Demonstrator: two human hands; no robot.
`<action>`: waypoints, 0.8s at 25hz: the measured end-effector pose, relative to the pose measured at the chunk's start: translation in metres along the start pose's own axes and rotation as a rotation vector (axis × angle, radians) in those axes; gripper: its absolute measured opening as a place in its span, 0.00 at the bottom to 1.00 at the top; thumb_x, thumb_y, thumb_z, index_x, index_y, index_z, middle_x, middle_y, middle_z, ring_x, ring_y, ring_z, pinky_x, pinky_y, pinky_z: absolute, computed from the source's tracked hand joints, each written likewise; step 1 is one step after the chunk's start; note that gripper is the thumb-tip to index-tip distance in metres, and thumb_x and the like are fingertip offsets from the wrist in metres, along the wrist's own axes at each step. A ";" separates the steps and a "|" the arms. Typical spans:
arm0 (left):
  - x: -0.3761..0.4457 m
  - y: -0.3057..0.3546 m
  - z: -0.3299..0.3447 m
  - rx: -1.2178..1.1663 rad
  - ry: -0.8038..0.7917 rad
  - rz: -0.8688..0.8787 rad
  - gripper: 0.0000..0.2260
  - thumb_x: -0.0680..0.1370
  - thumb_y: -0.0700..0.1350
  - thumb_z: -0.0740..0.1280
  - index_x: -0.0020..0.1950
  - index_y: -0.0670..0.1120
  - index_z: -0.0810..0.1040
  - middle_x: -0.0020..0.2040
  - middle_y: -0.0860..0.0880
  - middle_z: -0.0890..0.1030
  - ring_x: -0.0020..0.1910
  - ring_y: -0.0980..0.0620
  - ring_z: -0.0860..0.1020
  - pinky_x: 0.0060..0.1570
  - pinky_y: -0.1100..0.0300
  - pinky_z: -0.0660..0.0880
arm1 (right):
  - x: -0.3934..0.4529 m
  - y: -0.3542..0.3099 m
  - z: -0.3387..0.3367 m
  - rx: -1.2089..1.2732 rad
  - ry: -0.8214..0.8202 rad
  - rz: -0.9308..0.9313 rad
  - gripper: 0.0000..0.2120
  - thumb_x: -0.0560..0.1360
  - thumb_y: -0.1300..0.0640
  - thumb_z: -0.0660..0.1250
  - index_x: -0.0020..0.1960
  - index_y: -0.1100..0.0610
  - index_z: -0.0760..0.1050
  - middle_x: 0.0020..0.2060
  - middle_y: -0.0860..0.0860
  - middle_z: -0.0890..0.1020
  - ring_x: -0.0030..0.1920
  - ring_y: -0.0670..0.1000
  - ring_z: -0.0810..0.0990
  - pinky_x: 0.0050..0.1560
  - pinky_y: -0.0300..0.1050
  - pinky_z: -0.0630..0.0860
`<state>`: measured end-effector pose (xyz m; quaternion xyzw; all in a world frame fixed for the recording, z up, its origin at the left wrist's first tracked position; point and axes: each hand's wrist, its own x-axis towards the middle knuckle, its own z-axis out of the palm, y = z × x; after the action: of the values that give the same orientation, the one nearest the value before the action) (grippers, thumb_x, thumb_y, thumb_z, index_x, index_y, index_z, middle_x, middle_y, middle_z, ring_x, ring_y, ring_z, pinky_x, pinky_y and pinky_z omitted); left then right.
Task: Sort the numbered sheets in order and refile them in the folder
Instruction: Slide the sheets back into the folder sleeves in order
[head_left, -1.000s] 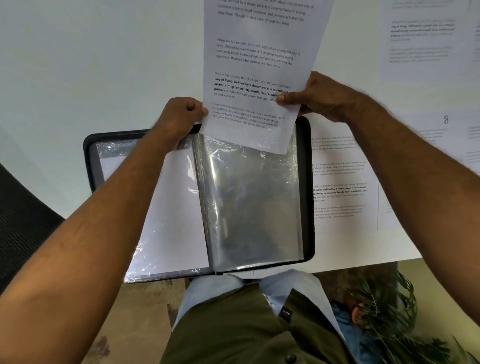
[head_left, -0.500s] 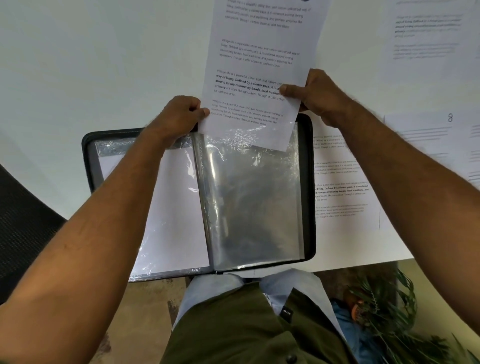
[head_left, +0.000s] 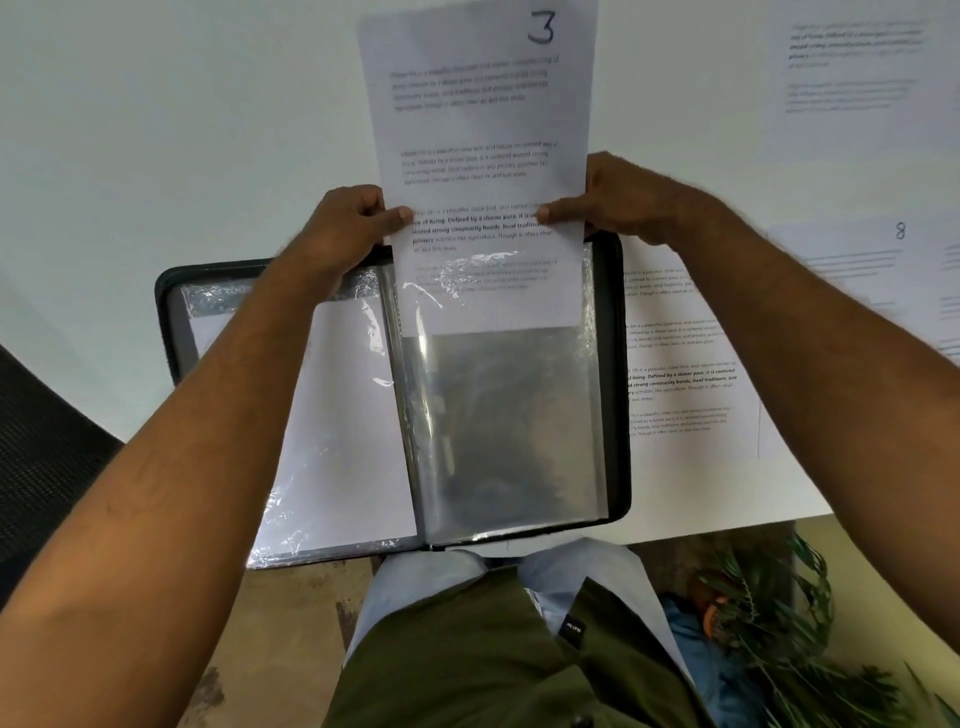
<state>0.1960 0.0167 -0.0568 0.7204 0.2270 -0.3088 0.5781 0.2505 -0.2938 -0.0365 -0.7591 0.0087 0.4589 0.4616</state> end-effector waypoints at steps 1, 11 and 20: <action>0.001 -0.001 0.001 -0.004 0.025 0.012 0.09 0.81 0.43 0.71 0.48 0.37 0.77 0.46 0.45 0.84 0.41 0.55 0.85 0.44 0.62 0.82 | 0.001 0.003 0.001 -0.079 -0.035 0.018 0.24 0.77 0.56 0.74 0.71 0.55 0.75 0.60 0.48 0.83 0.58 0.48 0.84 0.52 0.39 0.81; -0.001 -0.008 0.003 0.076 0.031 0.046 0.08 0.80 0.45 0.72 0.53 0.41 0.84 0.54 0.44 0.86 0.52 0.47 0.86 0.55 0.51 0.83 | 0.003 -0.006 0.004 0.034 0.132 -0.107 0.17 0.80 0.54 0.70 0.68 0.56 0.79 0.58 0.47 0.84 0.53 0.42 0.85 0.50 0.35 0.81; -0.001 -0.006 0.006 0.016 0.106 0.090 0.12 0.81 0.43 0.70 0.39 0.44 0.74 0.45 0.40 0.79 0.44 0.48 0.80 0.51 0.47 0.84 | 0.001 -0.003 -0.002 -0.253 -0.019 -0.002 0.23 0.77 0.48 0.74 0.69 0.53 0.78 0.62 0.48 0.83 0.58 0.49 0.83 0.63 0.46 0.79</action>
<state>0.1901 0.0120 -0.0607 0.7497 0.2223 -0.2457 0.5728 0.2535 -0.2932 -0.0345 -0.8068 -0.0547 0.4632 0.3626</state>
